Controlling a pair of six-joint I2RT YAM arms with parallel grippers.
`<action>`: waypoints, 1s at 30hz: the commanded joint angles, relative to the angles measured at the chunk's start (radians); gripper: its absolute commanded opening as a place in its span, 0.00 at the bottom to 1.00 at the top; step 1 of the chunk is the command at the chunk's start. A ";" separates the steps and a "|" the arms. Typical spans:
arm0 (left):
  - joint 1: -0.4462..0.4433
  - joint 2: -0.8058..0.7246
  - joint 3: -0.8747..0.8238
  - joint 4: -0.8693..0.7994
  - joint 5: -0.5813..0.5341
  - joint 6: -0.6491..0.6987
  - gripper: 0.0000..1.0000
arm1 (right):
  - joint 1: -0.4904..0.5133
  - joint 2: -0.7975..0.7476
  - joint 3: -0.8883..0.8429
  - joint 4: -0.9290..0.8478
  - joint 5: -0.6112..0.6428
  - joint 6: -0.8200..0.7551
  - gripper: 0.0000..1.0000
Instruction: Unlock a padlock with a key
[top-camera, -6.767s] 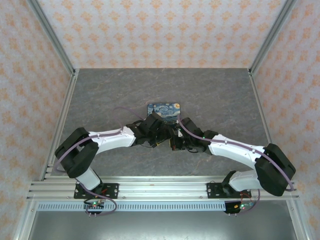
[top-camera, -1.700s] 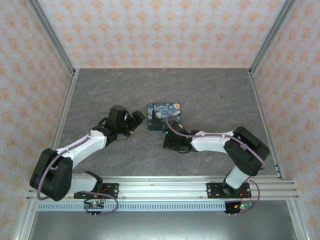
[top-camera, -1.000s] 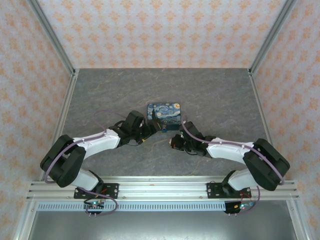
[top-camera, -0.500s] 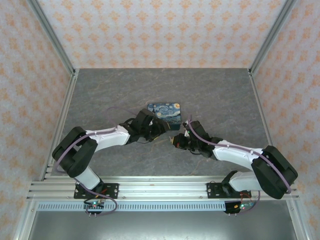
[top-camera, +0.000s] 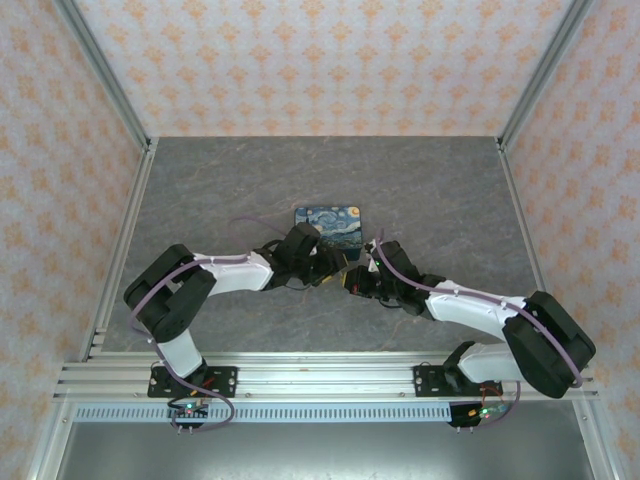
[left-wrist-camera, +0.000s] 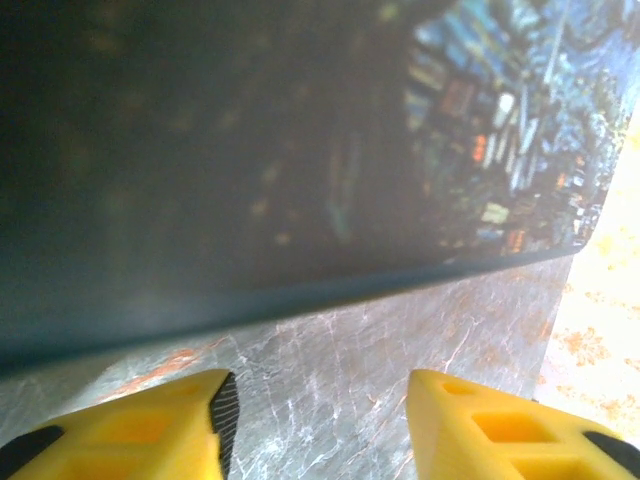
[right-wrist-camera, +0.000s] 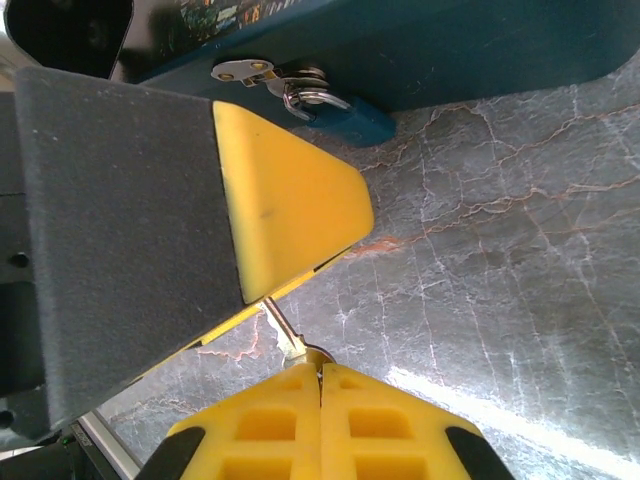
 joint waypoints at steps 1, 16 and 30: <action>-0.013 0.016 0.028 0.027 0.008 -0.017 0.43 | -0.006 -0.018 -0.012 0.030 0.003 -0.006 0.00; -0.023 0.023 0.030 0.019 -0.005 -0.012 0.14 | -0.006 -0.018 -0.017 0.035 0.013 -0.004 0.00; -0.022 -0.005 0.023 0.006 -0.031 0.032 0.00 | -0.035 -0.079 -0.003 -0.016 0.035 0.027 0.38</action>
